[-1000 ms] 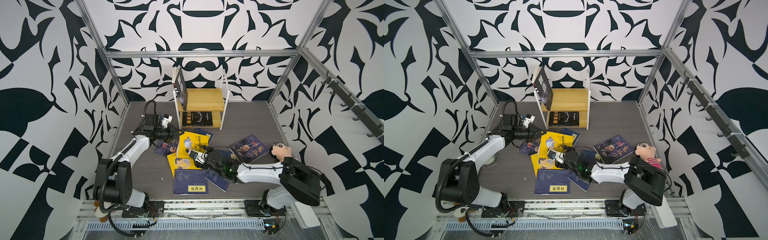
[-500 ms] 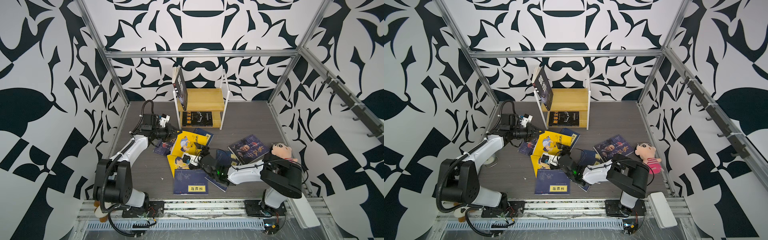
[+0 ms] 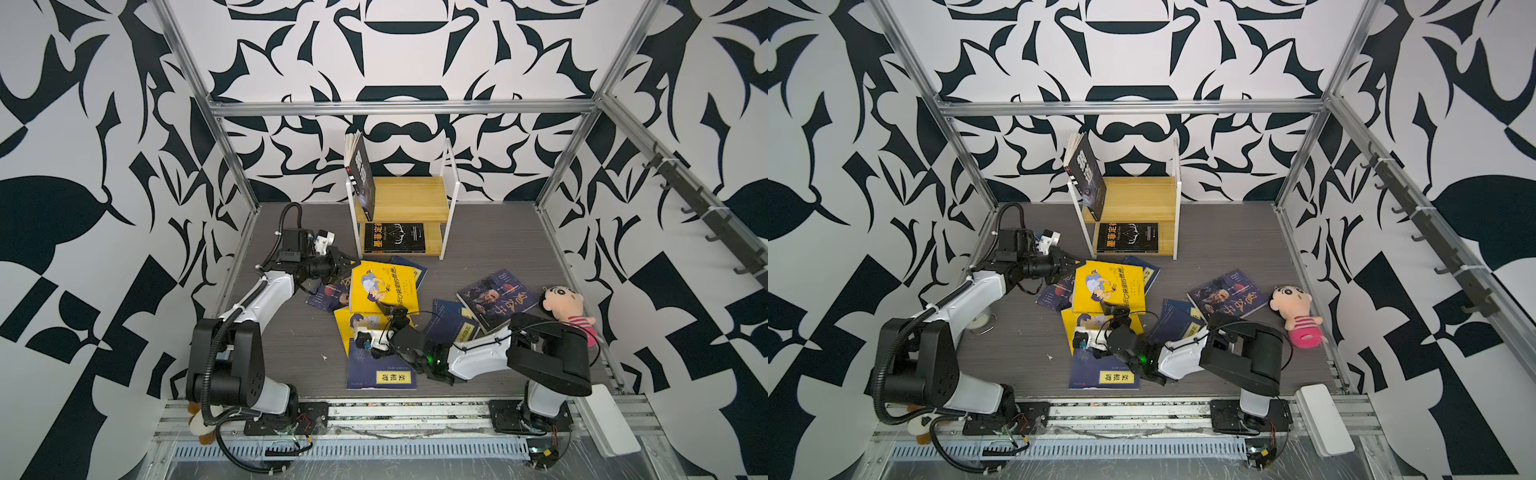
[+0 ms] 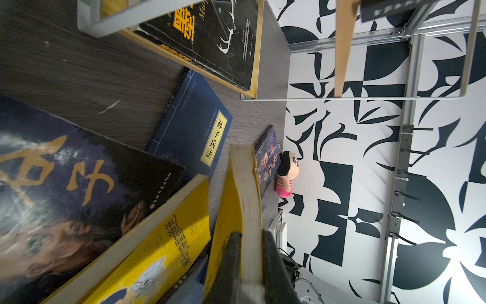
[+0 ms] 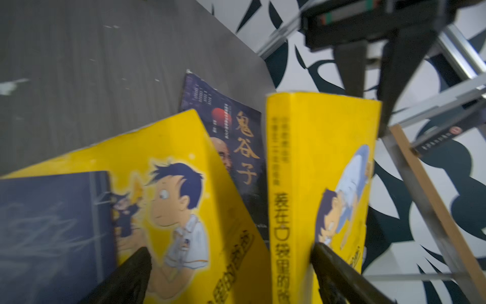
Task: Stacking books/files
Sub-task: Place the book on the bookshelf.
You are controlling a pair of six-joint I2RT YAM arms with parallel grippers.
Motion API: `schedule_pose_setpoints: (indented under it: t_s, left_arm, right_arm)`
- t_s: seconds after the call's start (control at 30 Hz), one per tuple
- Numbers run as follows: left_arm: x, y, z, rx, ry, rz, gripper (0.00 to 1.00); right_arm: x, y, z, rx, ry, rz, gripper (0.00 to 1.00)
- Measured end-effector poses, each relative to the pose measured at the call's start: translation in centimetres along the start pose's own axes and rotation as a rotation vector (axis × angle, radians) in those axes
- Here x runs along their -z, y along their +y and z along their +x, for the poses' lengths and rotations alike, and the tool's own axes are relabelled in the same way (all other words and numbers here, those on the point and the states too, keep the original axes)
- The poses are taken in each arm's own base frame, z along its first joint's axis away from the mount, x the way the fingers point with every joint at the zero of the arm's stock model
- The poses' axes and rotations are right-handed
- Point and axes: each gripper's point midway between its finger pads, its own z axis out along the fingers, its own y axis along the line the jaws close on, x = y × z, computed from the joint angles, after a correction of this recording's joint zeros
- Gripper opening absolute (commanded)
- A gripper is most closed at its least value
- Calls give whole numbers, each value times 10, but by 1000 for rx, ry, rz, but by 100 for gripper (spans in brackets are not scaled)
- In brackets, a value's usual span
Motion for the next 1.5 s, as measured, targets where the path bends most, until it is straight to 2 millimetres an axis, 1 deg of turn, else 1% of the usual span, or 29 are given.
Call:
schedule_pose_setpoints:
  t_s: [0.07, 0.13, 0.2, 0.27, 0.3, 0.33, 0.37, 0.4, 0.47, 0.53, 0.7, 0.73, 0.77, 0.8, 0.9, 1.0, 1.03, 1.13, 1.2, 1.3, 1.43, 1.5]
  left_arm:
    - [0, 2, -1, -1, -9, -5, 0]
    - [1, 3, -2, 5, -13, -4, 0]
    - [1, 4, -2, 6, -13, -3, 0]
    - [1, 3, -2, 5, -14, -1, 0]
    - [1, 3, -3, 4, -15, 0, 0]
    - [1, 2, -3, 2, -16, 1, 0]
    - [1, 2, -3, 0, -17, 2, 0]
    - [2, 1, -3, -4, -19, 4, 0]
    - [2, 0, -4, -14, -25, 9, 0]
    - [3, -1, -6, -26, -40, 11, 0]
    - [11, 0, -13, -39, -79, 2, 0]
    - [12, 0, -14, -40, -83, 2, 1]
    - [13, 0, -15, -42, -86, 2, 4]
    - [13, 0, -15, -43, -89, 2, 12]
    - [14, 0, -16, -45, -90, 2, 46]
    - [14, 1, -15, -45, -87, 1, 73]
    - [14, 1, -14, -49, -85, 2, 79]
    - [21, 1, -15, -45, -91, 5, 93]
    - [32, 1, -20, -53, -118, 1, 100]
    - [56, 4, -32, -90, -190, -34, 100]
    - [87, 11, -52, -155, -303, -124, 100]
    - [102, 15, -57, -188, -357, -180, 100]
  right_arm:
    - [3, 5, 2, 6, -3, -22, 96]
    - [4, 3, 5, 9, 13, -10, 93]
    - [1, -3, 9, 26, 40, 32, 85]
    - [-6, -11, 12, 41, 62, 97, 77]
    - [-11, -15, 13, 54, 70, 133, 66]
    - [-16, -18, 14, 66, 78, 167, 44]
    - [-20, -21, 16, 89, 87, 203, 17]
    - [-25, -26, 16, 112, 95, 246, 0]
    - [-31, -35, 15, 140, 106, 325, 0]
    - [-34, -40, 15, 161, 113, 364, 0]
    - [-31, -49, 12, 202, 122, 404, 0]
    - [-30, -50, 11, 206, 122, 406, 0]
    - [-29, -52, 10, 209, 121, 410, 0]
    - [-27, -54, 10, 210, 119, 413, 0]
    - [-19, -59, 8, 203, 111, 422, 0]
    - [-9, -72, 4, 171, 96, 442, 0]
    - [-6, -76, 3, 163, 93, 447, 0]
    - [7, -89, -3, 121, 69, 453, 0]
    - [18, -101, -7, 68, 51, 436, 0]
    - [33, -122, -15, -72, -1, 369, 0]
    - [59, -169, -19, -316, -67, 328, 0]
    - [67, -191, -20, -409, -86, 331, 0]
